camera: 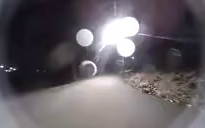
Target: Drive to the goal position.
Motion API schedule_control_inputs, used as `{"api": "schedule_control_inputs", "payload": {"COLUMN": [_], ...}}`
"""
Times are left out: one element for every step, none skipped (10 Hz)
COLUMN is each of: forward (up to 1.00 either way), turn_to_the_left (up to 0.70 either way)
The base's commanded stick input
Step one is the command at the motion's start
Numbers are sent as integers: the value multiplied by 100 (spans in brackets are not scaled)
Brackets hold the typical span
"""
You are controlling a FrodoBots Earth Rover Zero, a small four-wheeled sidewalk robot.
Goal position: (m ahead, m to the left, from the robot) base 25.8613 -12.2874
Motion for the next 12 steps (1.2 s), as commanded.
{"api": "schedule_control_inputs", "payload": {"forward": [100,100,100,100,100,100,100,100,100,100,100,100], "turn_to_the_left": [0,0,0,0,0,0,0,0,0,0,0,0]}}
